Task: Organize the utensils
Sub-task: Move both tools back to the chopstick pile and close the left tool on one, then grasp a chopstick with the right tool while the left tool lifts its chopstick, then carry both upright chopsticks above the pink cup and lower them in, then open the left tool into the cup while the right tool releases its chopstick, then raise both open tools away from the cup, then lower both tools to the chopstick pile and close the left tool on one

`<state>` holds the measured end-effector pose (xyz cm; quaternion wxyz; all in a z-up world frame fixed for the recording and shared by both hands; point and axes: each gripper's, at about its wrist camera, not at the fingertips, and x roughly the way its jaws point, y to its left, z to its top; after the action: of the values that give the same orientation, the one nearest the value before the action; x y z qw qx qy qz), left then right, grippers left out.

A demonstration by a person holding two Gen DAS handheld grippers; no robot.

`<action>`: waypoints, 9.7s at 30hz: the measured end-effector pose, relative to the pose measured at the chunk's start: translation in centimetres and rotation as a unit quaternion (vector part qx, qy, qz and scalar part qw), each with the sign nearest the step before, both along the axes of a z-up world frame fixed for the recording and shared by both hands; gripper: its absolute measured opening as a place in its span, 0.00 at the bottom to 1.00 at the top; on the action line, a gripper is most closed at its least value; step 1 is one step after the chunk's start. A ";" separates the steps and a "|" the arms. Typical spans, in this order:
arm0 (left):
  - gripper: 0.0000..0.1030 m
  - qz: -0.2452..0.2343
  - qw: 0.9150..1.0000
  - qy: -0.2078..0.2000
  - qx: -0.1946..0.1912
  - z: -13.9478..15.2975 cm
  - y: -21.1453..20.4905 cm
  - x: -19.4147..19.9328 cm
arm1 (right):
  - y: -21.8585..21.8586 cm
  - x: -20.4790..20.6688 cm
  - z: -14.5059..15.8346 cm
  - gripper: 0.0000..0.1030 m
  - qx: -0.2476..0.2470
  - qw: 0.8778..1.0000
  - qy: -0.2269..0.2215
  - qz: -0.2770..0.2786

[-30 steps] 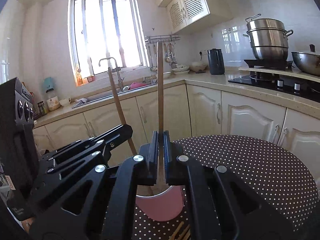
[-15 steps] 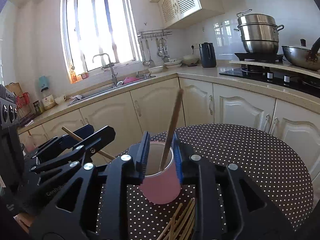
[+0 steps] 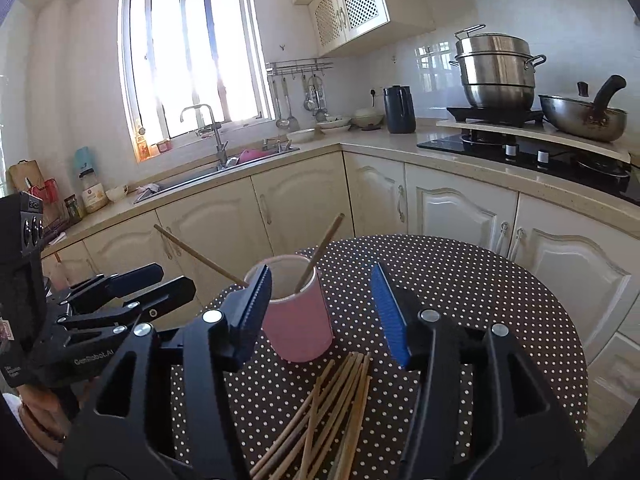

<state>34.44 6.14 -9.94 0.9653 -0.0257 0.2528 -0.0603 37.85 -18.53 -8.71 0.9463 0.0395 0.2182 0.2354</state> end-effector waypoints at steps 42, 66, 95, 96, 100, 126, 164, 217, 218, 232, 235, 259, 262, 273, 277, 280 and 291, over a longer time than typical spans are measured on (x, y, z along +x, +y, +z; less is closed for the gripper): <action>0.16 -0.046 0.954 0.284 0.084 -12.4 -7.8 7.0 | 1.3 3.6 -13.3 0.31 -0.152 0.939 0.308 0.034; 0.05 -0.064 0.961 0.264 0.054 -11.6 -7.8 5.8 | 3.6 5.3 -13.2 0.06 -0.201 0.931 0.304 0.017; 0.05 -0.033 0.986 -0.123 -0.110 5.5 -3.3 -1.4 | -0.6 -0.1 3.1 0.06 0.101 0.994 -0.041 0.027; 0.05 -0.024 0.984 -0.136 -0.113 5.9 -3.0 -1.2 | -0.1 0.3 3.3 0.06 0.103 0.993 -0.051 0.028; 0.05 0.002 0.976 -0.172 -0.135 6.7 -2.1 -0.2 | 1.7 1.7 3.6 0.06 0.114 0.990 -0.077 0.033; 0.06 0.062 0.952 -0.265 -0.140 3.6 -0.8 6.7 | 5.5 8.1 1.4 0.06 0.148 0.968 -0.203 0.020; 0.27 0.061 0.968 -0.224 -0.096 3.2 -0.9 6.1 | 5.9 5.8 1.8 0.07 0.087 0.977 -0.192 0.036; 0.61 0.034 0.993 -0.109 0.032 5.3 -5.1 -7.6 | 0.7 -7.7 1.8 0.45 -0.010 0.994 -0.111 -0.015; 0.61 0.034 0.993 -0.104 0.034 5.0 -5.2 -7.5 | 0.7 -7.7 1.4 0.45 -0.013 0.994 -0.106 -0.014; 0.61 0.029 0.997 -0.029 0.059 0.2 -5.2 -5.7 | 1.5 -7.1 -3.2 0.46 -0.035 0.998 -0.050 -0.008; 0.61 0.024 0.998 -0.011 0.057 -0.7 -5.0 -4.9 | 1.5 -6.7 -4.0 0.46 -0.038 0.999 -0.037 -0.006; 0.61 -0.042 0.970 0.239 -0.015 -10.3 -2.5 2.6 | 0.8 -1.0 -11.3 0.46 -0.054 0.987 0.149 -0.002; 0.60 -0.044 0.967 0.250 -0.019 -11.0 -2.8 3.4 | 0.7 -0.4 -11.9 0.46 -0.052 0.985 0.164 0.000; 0.60 -0.056 0.963 0.261 0.031 -11.5 -7.3 6.0 | -0.8 0.7 -12.5 0.46 -0.032 0.981 0.189 -0.007; 0.60 -0.045 0.962 0.266 0.047 -12.0 -8.1 7.0 | -1.0 0.9 -12.5 0.46 -0.035 0.981 0.193 -0.007; 0.60 -0.047 0.961 0.267 0.050 -12.1 -8.3 7.4 | -1.0 1.2 -12.5 0.46 -0.040 0.979 0.199 -0.009; 0.23 -0.057 0.959 0.278 0.017 -11.8 -6.9 8.3 | 0.5 4.0 -13.0 0.46 -0.073 0.961 0.266 -0.002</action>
<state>42.79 -0.75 -21.75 0.8522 -0.0106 0.5132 -0.1015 41.81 -18.03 -21.69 0.8550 0.0316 0.4782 0.1983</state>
